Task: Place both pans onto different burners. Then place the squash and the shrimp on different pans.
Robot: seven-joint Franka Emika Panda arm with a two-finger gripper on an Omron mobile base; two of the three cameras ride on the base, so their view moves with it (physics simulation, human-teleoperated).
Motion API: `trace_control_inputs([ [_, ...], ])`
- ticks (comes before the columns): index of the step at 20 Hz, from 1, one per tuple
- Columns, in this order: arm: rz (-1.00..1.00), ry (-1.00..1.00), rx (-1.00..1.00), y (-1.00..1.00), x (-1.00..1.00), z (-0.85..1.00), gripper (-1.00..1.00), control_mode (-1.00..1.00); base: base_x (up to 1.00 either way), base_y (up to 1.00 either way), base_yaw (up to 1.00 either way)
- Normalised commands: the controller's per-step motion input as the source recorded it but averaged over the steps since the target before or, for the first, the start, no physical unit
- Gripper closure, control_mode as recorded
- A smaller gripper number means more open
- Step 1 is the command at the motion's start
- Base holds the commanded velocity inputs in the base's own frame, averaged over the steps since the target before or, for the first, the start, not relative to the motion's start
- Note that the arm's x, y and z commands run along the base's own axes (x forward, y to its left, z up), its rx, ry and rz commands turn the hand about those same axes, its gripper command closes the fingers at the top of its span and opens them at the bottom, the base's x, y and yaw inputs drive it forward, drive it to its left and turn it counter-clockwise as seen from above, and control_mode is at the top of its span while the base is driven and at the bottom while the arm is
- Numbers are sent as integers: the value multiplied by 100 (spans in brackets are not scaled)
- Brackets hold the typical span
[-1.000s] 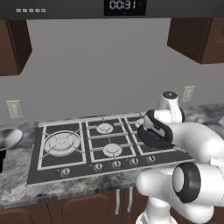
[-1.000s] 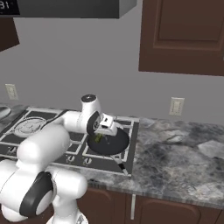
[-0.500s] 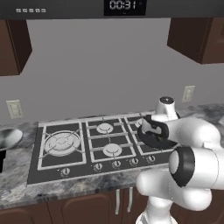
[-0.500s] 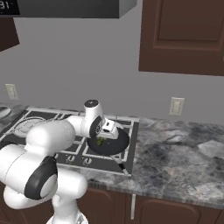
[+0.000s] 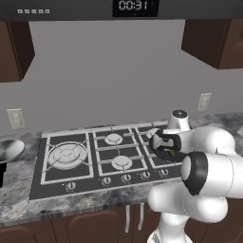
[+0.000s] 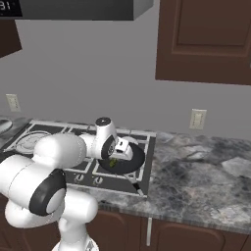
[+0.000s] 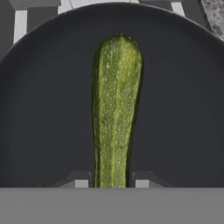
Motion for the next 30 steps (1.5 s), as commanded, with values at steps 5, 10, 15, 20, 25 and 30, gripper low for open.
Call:
trace_control_inputs([
  [5,0,1,0,0,5,0,-100,-100,0,0,0],
  [10,0,1,0,0,2,5,-100,-100,0,0,0],
  [15,0,-3,0,0,-26,50,-100,-100,0,0,0],
  [20,0,-2,0,1,-62,58,-100,-100,0,0,0],
  [25,0,0,0,0,-86,36,-100,-100,0,0,0],
  [30,0,0,0,8,-61,48,-100,-100,0,0,0],
])
